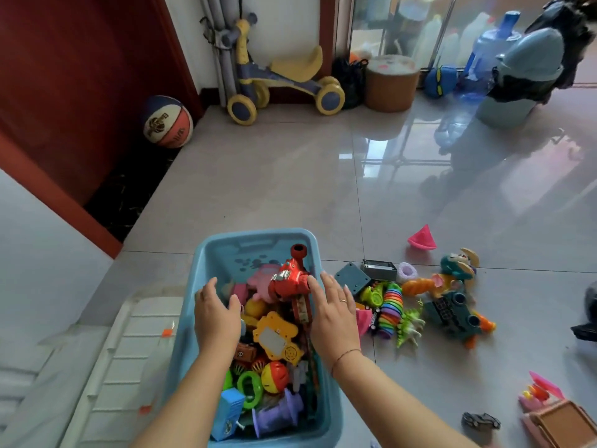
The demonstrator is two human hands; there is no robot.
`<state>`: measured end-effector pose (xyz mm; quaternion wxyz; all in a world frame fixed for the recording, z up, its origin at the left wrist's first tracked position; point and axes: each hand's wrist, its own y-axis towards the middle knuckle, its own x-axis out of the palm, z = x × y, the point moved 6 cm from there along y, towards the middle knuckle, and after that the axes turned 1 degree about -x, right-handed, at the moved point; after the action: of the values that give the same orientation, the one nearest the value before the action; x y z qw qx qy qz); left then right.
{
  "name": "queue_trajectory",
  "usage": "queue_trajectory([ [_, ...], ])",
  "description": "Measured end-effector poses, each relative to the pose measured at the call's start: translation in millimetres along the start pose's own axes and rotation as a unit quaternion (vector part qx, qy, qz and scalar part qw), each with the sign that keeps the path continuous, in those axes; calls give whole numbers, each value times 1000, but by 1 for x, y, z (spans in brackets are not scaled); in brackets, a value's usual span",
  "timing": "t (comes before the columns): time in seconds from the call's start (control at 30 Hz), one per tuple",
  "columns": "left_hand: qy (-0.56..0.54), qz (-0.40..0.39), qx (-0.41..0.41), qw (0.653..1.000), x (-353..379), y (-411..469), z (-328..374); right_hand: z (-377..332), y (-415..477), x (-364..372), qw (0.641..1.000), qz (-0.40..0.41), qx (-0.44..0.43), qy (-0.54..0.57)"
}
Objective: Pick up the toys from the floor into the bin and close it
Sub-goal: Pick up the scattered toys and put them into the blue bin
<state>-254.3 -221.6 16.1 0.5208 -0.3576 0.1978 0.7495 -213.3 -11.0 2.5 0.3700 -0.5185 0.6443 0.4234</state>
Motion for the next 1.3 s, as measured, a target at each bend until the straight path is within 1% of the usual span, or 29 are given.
queue_trajectory([
  [0.13,13,-38,32,999,20,-24,18,23,-28,-6,995,30,52,81],
  [0.23,9,-51,74,996,33,-42,47,51,-46,-6,988,19,104,111],
  [0.3,2,-61,119,991,48,-58,71,82,-58,-4,985,10,141,98],
  [0.43,-10,-110,199,974,93,-98,117,147,-71,-3,974,-32,217,62],
  [0.5,-6,-140,223,965,125,-116,134,178,-72,-4,966,-50,246,58],
  [0.53,-3,-155,223,963,142,-122,138,192,-71,-5,962,-57,259,59],
  [0.6,10,-180,172,968,177,-129,135,218,-67,1,954,-78,282,61],
  [0.67,69,-194,87,975,209,-129,116,239,-63,12,947,-109,297,64],
  [0.77,168,-204,-22,964,241,-120,75,257,-56,33,936,-167,300,73],
  [0.83,190,-200,-70,959,254,-108,55,264,-49,44,938,-197,281,53],
  [0.9,197,-202,-85,956,266,-95,45,269,-42,53,944,-212,252,19],
  [1.0,218,-222,-73,948,280,-86,38,276,-35,64,945,-229,232,-13],
  [1.1,224,-237,-82,942,284,-91,31,278,-35,72,943,-234,235,-17],
  [1.2,221,-233,-89,943,281,-98,25,273,-39,78,943,-226,244,3],
  [1.3,191,-235,-108,947,279,-106,17,269,-50,76,939,-197,282,18],
])
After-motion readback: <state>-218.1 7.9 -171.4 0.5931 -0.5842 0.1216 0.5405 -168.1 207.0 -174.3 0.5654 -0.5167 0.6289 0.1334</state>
